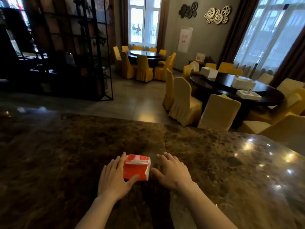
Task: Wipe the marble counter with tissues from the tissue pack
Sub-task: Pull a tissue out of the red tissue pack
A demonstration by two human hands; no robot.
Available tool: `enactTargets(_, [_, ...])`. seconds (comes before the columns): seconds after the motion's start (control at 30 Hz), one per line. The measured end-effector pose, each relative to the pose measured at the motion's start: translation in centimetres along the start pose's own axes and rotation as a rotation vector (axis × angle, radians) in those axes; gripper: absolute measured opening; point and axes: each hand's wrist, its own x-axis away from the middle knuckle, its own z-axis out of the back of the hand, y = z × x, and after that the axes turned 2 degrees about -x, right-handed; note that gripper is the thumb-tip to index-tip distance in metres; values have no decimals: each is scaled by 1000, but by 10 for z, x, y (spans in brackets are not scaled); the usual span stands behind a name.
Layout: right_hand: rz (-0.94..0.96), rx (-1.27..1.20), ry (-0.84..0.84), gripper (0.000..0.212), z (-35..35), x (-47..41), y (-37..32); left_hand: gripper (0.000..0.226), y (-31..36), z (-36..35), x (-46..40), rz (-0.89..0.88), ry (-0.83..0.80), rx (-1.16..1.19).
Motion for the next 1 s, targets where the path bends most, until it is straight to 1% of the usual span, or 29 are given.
enactTargets(0.1, [38,-74,-59,75,-20,-10,-4,109,-5,-14,-8,67,-46,112])
enactTargets(0.2, [36,-215,-113,80,-41,-16,-6,108,-3,-24,-13,94,-70,182])
enactTargets(0.3, [30,-327,-172,89,-55,-18,-8,106,-3,-29,-12,121,-28,231])
enactTargets(0.37, [18,-391,-164,93,-59,-17,-8,104,-2,-32,-8,120,-1,253])
enactTargets(0.43, [11,-409,-108,94,-59,-16,-6,102,-2,-31,-4,100,24,260])
enactTargets(0.53, [18,-321,-28,82,-56,-11,-3,93,-4,-26,4,47,42,195])
enactTargets(0.63, [72,-127,82,57,-51,-8,-3,82,-6,-26,10,-36,38,118])
enactTargets(0.7, [122,-63,140,36,-50,-8,-4,82,-7,-28,13,-59,27,96])
enactTargets(0.73, [148,-46,164,30,-50,-7,-5,84,-8,-30,12,-64,19,103])
enactTargets(0.8, [196,-31,183,24,-49,-8,-7,91,-8,-35,9,-108,-3,114])
enactTargets(0.9, [227,-110,214,20,-50,-9,-11,102,-11,-43,4,-181,-65,87])
enactTargets(1.0, [171,-379,211,10,-42,-10,-15,104,-16,-49,1,-143,-84,90])
